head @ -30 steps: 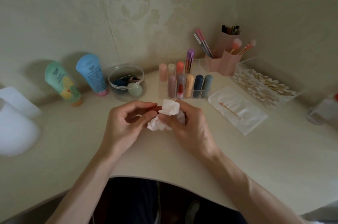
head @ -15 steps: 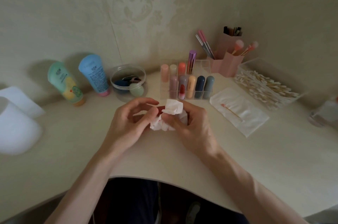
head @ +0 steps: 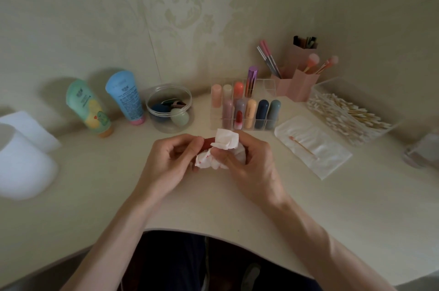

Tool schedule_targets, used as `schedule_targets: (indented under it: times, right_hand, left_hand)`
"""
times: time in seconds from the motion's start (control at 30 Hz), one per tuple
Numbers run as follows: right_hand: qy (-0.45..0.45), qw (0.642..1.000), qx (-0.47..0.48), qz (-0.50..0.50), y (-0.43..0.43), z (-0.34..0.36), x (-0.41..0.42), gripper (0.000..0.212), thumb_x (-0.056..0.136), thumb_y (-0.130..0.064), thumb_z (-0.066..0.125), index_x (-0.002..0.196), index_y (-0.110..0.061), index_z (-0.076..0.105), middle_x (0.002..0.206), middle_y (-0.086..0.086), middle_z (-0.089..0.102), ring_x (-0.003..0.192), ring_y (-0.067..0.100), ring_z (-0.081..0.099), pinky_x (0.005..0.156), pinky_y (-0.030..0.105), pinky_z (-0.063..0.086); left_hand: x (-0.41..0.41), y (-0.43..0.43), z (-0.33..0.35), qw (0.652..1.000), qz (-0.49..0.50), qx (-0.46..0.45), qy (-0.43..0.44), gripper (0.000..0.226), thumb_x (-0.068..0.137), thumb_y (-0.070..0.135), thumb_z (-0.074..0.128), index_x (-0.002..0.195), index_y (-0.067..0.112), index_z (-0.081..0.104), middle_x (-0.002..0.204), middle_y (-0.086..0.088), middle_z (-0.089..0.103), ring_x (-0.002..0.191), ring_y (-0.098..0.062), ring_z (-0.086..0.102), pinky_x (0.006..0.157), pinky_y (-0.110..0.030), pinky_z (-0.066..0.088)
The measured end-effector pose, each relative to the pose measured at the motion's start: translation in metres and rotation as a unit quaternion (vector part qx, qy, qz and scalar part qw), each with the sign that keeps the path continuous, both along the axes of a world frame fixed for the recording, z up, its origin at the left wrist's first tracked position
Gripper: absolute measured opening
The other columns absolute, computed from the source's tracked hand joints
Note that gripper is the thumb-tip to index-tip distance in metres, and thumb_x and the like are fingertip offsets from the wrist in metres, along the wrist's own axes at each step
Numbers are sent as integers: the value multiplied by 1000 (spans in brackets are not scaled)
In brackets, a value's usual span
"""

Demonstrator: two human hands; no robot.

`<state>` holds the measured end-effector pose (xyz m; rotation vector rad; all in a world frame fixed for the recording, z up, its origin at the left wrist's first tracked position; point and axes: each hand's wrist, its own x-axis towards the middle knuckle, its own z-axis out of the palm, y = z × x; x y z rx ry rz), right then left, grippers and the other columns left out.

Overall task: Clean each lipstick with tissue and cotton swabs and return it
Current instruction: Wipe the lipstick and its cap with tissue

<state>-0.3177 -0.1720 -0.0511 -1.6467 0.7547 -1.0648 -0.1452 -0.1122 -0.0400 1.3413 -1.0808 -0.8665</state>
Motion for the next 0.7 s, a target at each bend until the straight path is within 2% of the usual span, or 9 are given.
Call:
schedule_targets:
  times: [0.07, 0.13, 0.27, 0.33, 0.37, 0.43, 0.5, 0.6, 0.7]
  right_hand:
    - [3, 1000, 6, 9, 0, 0, -1, 9, 94, -11, 78, 103, -8, 77, 89, 3, 79, 85, 25, 76, 77, 50, 62]
    - [8, 1000, 6, 9, 0, -1, -1, 10, 94, -11, 78, 103, -8, 77, 89, 2, 79, 84, 22, 76, 76, 45, 63]
    - [-4, 1000, 11, 12, 1, 1, -2, 4, 94, -11, 77, 98, -10, 77, 84, 3, 78, 81, 24, 75, 73, 44, 62]
    - [-6, 1000, 8, 13, 1, 2, -2, 3, 94, -10, 77, 97, -10, 77, 83, 2, 78, 79, 19, 74, 71, 36, 61]
    - [-8, 1000, 4, 10, 2, 3, -2, 3, 94, -10, 77, 98, -10, 77, 83, 2, 78, 78, 17, 74, 71, 34, 60]
    - [-2, 1000, -7, -1, 1, 3, -2, 6, 93, -11, 78, 99, -11, 78, 84, 0, 78, 80, 17, 75, 71, 37, 60]
    - [5, 1000, -22, -2, 1, 2, 0, 6, 93, -10, 79, 98, -9, 76, 83, 0, 77, 79, 21, 74, 73, 42, 60]
    - [11, 1000, -26, -2, 2, 1, -1, 5, 92, -7, 79, 96, -6, 75, 82, 2, 76, 78, 22, 72, 73, 42, 59]
    - [31, 999, -17, -2, 1, -1, -3, 6, 93, -11, 79, 98, -8, 76, 83, 1, 77, 79, 21, 73, 74, 43, 59]
  left_hand:
    - [1, -1, -2, 1000, 13, -10, -9, 18, 94, 24, 66, 98, 15, 81, 89, -6, 80, 82, -19, 75, 71, -19, 55]
    - [2, -1, -3, 999, 16, -29, -15, 15, 92, 16, 70, 102, 12, 80, 94, -2, 81, 89, -18, 78, 77, -20, 57]
    - [3, 0, -3, 998, 12, -55, -16, 26, 81, 23, 77, 106, 15, 78, 98, -1, 81, 93, -25, 77, 84, -29, 61]
    - [2, 0, -1, 998, 11, -63, -23, 27, 80, 22, 77, 107, 17, 77, 99, 0, 81, 94, -26, 77, 86, -29, 60]
    - [1, 0, -1, 998, 8, -62, -20, 29, 81, 22, 76, 109, 16, 77, 100, -1, 81, 95, -26, 77, 87, -30, 61]
    - [1, 0, -1, 999, -1, -38, 4, 29, 89, 28, 70, 115, 16, 76, 102, -6, 80, 99, -28, 76, 89, -37, 60]
    - [2, 0, -2, 1000, -4, -10, 13, 29, 99, 36, 59, 108, 19, 80, 98, -11, 80, 97, -27, 75, 88, -43, 56]
    - [4, 0, -4, 999, 13, -8, -29, 27, 97, 38, 60, 91, 21, 81, 88, -13, 78, 83, -19, 70, 79, -34, 52]
    - [2, 0, -4, 998, 18, -30, -57, 19, 94, 28, 65, 95, 22, 83, 91, 1, 81, 86, -13, 75, 78, -22, 55]
